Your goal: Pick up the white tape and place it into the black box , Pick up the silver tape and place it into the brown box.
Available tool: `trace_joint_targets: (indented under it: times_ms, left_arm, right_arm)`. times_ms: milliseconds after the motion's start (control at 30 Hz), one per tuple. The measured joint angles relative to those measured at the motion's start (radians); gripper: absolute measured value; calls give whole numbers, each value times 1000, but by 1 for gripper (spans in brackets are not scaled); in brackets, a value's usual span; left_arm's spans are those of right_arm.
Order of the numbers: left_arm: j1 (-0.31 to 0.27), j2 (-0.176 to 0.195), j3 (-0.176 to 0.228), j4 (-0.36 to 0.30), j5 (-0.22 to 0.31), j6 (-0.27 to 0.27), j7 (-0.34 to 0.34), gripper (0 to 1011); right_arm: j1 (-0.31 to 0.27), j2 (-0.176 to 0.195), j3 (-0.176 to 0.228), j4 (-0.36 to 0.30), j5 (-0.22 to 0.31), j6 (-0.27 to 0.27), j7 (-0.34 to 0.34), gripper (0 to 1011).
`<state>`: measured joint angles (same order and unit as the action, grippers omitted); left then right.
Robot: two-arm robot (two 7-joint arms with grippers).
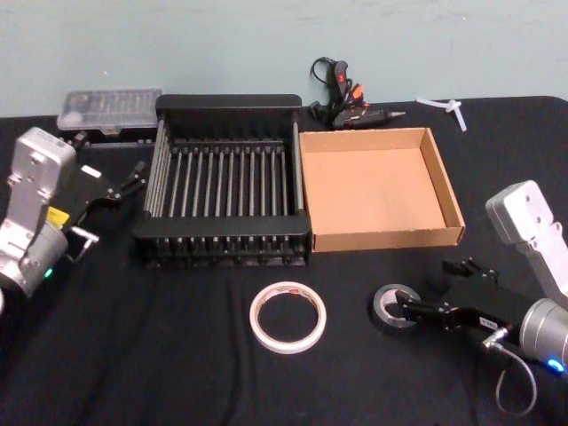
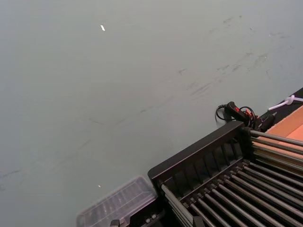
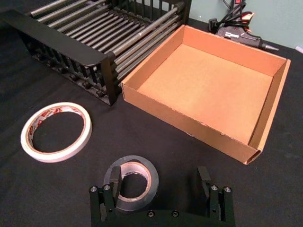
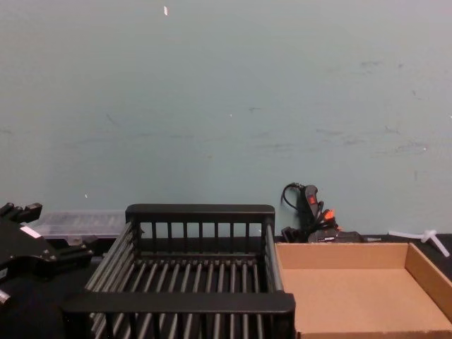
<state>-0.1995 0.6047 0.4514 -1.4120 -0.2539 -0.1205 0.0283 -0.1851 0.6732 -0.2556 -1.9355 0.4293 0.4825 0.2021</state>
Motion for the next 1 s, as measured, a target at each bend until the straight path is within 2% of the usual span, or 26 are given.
trace_joint_targets:
  times_ms: [367, 1000]
  left_arm:
    - [0, 0, 0, 0, 0, 0, 0, 1002]
    - [0, 0, 0, 0, 0, 0, 0, 1001]
  right_arm:
    - [30, -19, -5, 33, -33, 49, 19, 1002]
    - [66, -61, -8, 85, -69, 77, 63, 1002]
